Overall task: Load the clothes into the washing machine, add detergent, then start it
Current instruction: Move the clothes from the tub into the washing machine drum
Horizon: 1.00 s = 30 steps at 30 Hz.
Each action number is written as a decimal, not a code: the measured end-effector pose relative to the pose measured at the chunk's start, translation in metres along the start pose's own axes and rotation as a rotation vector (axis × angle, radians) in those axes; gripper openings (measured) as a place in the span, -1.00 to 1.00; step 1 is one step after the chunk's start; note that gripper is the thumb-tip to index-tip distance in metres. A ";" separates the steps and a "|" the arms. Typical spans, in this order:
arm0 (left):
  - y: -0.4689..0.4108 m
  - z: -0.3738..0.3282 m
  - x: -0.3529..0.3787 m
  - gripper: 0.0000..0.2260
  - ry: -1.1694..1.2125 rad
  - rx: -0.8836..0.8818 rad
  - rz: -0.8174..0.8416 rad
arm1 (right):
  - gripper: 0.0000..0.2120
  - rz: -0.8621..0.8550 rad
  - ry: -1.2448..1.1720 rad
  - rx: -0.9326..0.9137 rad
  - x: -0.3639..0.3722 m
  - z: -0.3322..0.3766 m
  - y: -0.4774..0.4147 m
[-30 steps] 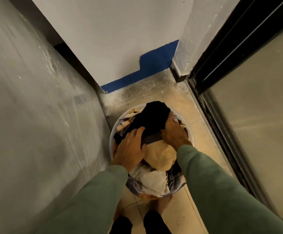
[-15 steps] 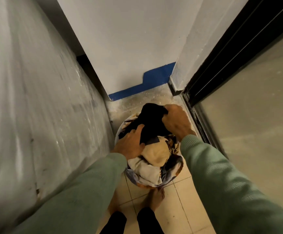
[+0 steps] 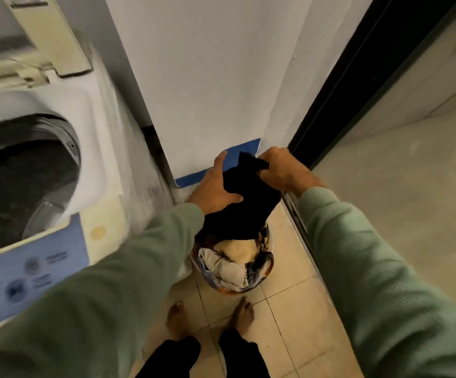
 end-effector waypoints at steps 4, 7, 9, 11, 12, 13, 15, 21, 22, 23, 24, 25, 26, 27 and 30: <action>0.032 -0.050 -0.030 -0.01 -0.080 0.050 0.046 | -0.80 -0.060 0.023 -0.018 -0.057 0.044 0.037; 0.057 -0.083 -0.056 -0.08 -0.082 0.125 -0.003 | -0.76 -0.093 0.030 -0.044 -0.093 0.075 0.059; 0.072 -0.101 -0.075 -0.06 -0.056 0.156 -0.047 | -0.74 -0.117 0.050 -0.046 -0.117 0.091 0.074; 0.082 -0.116 -0.092 -0.01 -0.080 0.174 -0.063 | -0.75 -0.121 0.074 -0.044 -0.133 0.105 0.084; 0.088 -0.124 -0.099 0.02 -0.110 0.180 -0.054 | -0.77 -0.121 0.085 -0.044 -0.140 0.112 0.090; 0.093 -0.130 -0.105 0.04 -0.140 0.178 -0.038 | -0.83 -0.119 0.094 -0.040 -0.146 0.118 0.096; 0.102 -0.144 -0.116 0.07 -0.191 0.178 -0.017 | -0.83 -0.141 0.107 -0.041 -0.159 0.132 0.105; 0.119 -0.172 -0.126 0.15 -0.249 0.196 0.034 | -0.63 -0.280 0.116 -0.073 -0.204 0.170 0.127; 0.122 -0.176 -0.125 0.15 -0.228 0.183 0.043 | -0.62 -0.297 0.115 -0.086 -0.210 0.176 0.132; 0.126 -0.178 -0.123 0.15 -0.205 0.160 0.040 | -0.61 -0.318 0.111 -0.103 -0.218 0.182 0.138; 0.127 -0.180 -0.123 0.16 -0.191 0.137 0.013 | -0.60 -0.342 0.103 -0.131 -0.226 0.190 0.144; 0.129 -0.184 -0.124 0.16 -0.185 0.124 -0.042 | -0.60 -0.367 0.092 -0.162 -0.236 0.199 0.152; 0.131 -0.189 -0.126 0.15 -0.181 0.123 -0.116 | -0.61 -0.398 0.082 -0.202 -0.248 0.210 0.161; 0.134 -0.196 -0.127 0.11 -0.174 0.129 -0.192 | -0.63 -0.431 0.074 -0.247 -0.261 0.221 0.170; 0.145 -0.225 -0.139 -0.26 -0.057 0.152 -0.370 | -0.72 -0.506 0.081 -0.383 -0.296 0.253 0.197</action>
Point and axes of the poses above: each hand's wrist, its own y-axis away from the middle knuckle, its own x-axis out of the palm, z = x × y, the point moved 8 cm from there along -y, towards the middle knuckle, and after that the axes turned 2 degrees about y, right-handed, at the moved point
